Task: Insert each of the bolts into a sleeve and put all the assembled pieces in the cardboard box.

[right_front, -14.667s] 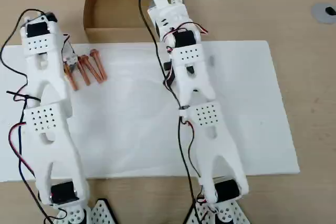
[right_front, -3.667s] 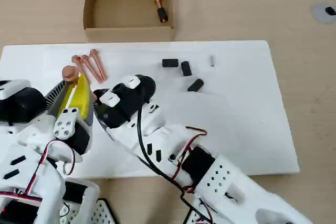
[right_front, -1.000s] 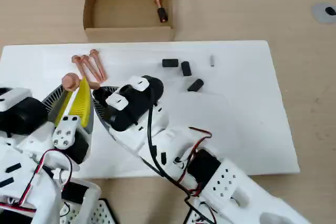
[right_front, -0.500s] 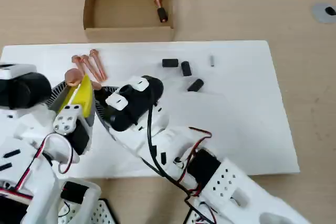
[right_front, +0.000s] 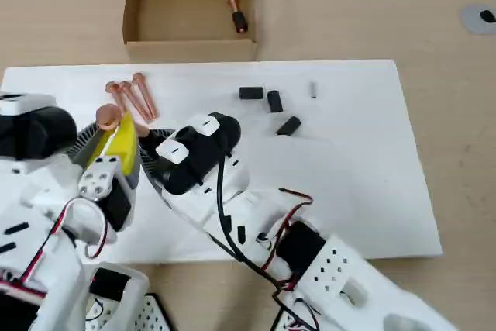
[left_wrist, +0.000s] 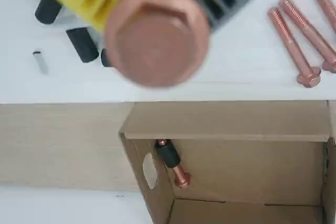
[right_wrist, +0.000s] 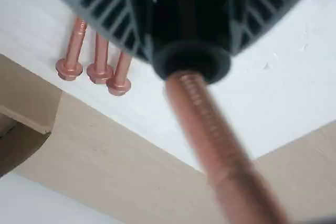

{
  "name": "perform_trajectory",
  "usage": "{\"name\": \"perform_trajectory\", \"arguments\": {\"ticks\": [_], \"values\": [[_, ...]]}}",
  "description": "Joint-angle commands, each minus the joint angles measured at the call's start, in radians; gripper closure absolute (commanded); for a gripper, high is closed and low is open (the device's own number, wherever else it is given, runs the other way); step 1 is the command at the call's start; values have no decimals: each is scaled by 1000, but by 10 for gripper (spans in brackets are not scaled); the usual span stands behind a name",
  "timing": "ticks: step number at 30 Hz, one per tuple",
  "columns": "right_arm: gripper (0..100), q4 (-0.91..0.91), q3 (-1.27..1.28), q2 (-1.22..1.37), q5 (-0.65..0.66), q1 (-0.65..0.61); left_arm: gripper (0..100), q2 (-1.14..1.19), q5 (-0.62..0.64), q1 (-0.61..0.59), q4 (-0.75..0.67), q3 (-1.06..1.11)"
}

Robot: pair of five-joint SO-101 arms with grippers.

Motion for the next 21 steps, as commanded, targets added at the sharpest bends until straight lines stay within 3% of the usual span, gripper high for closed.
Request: {"name": "perform_trajectory", "arguments": {"ticks": [1, 12, 21], "values": [[989, -29, -5, -36, -5, 15, 992, 8, 3, -5, 21, -71], [989, -29, -5, -36, -5, 15, 992, 8, 8, -5, 43, -84], [989, -29, -5, -36, -5, 15, 993, 8, 20, 69, 38, -41]]}}
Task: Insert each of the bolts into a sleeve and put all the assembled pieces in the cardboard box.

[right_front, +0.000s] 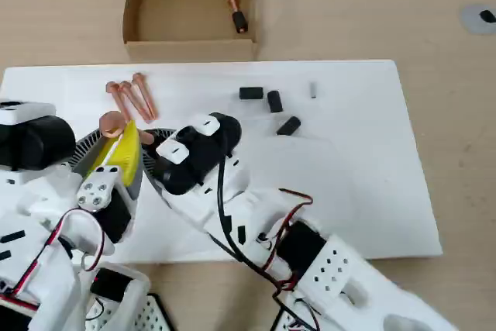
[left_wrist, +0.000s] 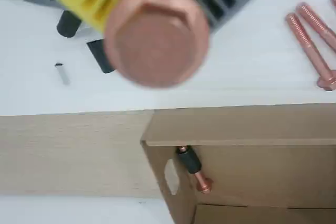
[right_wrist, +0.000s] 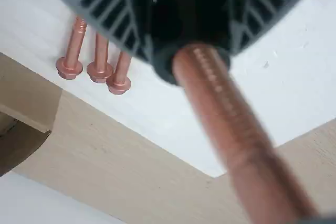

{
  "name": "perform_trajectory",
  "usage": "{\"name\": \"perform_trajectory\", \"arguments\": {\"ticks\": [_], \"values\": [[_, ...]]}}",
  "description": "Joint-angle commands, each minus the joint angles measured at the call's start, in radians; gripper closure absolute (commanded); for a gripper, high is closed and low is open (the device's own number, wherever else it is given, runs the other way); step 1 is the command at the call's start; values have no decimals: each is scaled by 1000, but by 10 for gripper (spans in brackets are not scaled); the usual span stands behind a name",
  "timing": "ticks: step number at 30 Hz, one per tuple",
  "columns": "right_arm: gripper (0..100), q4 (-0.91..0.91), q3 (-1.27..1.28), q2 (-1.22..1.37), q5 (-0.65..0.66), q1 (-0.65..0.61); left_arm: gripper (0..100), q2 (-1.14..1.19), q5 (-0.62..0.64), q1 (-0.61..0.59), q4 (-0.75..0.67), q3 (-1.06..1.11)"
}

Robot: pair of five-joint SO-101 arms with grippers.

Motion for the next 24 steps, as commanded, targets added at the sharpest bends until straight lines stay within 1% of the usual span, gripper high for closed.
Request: {"name": "perform_trajectory", "arguments": {"ticks": [1, 7, 12, 18, 24], "values": [[989, -29, -5, -36, -5, 15, 993, 8, 11, 15, -5, 8], [989, -29, -5, -36, -5, 15, 993, 7, 2, 11, -5, 0], [989, -29, -5, -36, -5, 15, 993, 4, -34, 8, -6, 0], [989, -29, -5, -36, -5, 15, 993, 4, -32, -106, -52, 0], [989, -29, -5, -36, -5, 15, 993, 5, -31, -109, -49, 6]]}}
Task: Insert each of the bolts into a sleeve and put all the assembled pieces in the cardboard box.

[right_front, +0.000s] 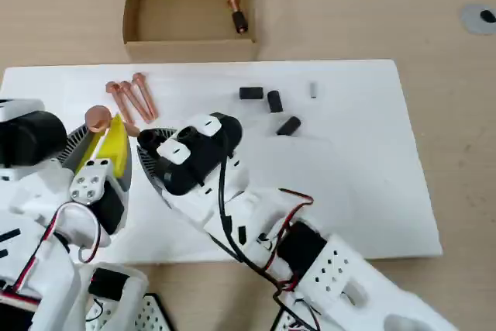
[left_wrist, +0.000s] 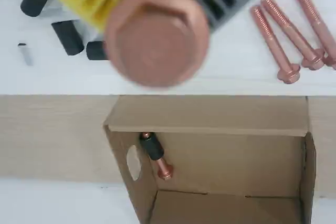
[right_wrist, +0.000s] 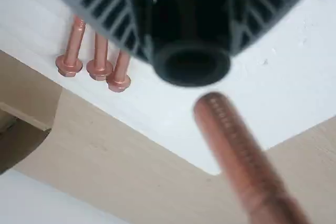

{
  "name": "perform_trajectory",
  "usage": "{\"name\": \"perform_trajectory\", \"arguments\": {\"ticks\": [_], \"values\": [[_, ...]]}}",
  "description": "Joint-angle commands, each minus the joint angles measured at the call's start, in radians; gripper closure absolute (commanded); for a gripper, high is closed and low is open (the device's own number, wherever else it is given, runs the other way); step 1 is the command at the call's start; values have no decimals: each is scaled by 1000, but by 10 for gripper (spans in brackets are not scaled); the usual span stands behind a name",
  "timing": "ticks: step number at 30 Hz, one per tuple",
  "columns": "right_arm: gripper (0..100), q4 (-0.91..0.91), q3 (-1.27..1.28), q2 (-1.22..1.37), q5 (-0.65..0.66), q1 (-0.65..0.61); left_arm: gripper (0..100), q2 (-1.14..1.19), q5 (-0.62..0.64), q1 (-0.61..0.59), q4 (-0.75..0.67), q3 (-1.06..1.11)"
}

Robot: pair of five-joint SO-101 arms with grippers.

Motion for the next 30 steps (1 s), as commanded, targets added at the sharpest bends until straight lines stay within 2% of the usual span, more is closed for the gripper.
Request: {"name": "perform_trajectory", "arguments": {"ticks": [1, 4, 11, 30], "values": [[989, -29, -5, -33, -5, 15, 993, 5, -5, -15, -25, -3], [989, -29, -5, -33, -5, 15, 993, 5, -2, -15, -25, -3], [989, -29, -5, -33, -5, 15, 993, 7, 26, 75, -23, -2], [989, -29, -5, -33, -6, 15, 993, 5, 28, 77, -23, 28]]}}
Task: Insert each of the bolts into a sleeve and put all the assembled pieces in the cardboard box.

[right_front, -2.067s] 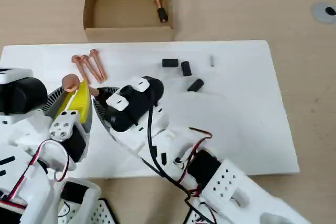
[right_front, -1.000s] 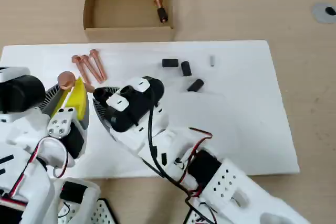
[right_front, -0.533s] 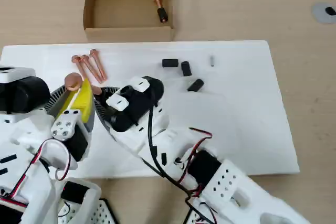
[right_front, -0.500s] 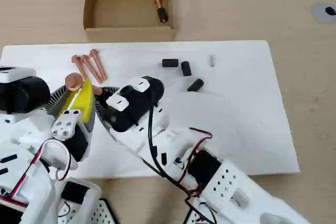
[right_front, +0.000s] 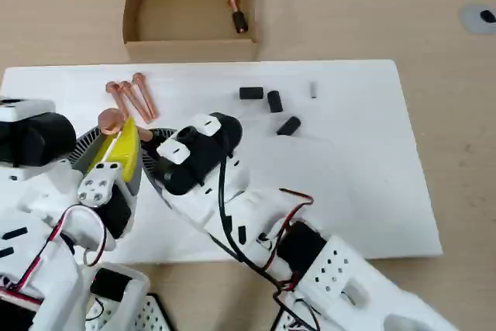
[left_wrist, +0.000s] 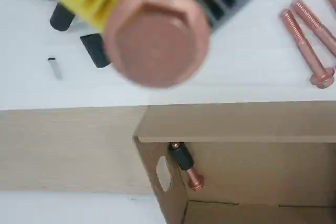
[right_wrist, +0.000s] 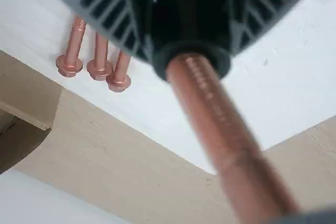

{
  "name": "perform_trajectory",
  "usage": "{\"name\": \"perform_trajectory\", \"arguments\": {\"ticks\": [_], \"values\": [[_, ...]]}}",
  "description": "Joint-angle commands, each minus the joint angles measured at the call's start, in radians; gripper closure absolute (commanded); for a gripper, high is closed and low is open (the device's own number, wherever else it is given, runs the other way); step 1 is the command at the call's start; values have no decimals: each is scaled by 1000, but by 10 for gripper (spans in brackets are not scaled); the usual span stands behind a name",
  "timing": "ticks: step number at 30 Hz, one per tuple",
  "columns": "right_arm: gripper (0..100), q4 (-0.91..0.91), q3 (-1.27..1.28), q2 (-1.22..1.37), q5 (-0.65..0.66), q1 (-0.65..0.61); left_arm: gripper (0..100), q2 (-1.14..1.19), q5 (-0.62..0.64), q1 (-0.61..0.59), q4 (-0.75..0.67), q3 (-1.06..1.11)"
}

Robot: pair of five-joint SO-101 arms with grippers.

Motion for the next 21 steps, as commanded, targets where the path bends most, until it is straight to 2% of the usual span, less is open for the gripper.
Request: {"name": "perform_trajectory", "arguments": {"ticks": [1, 17, 21], "values": [[989, -29, -5, -33, -6, 15, 993, 4, 6, 6, -23, 14], [989, -29, -5, -35, -5, 16, 989, 5, 0, 5, -21, 38], [989, -29, -5, -35, -5, 18, 929, -1, 6, 5, -21, 107]]}}
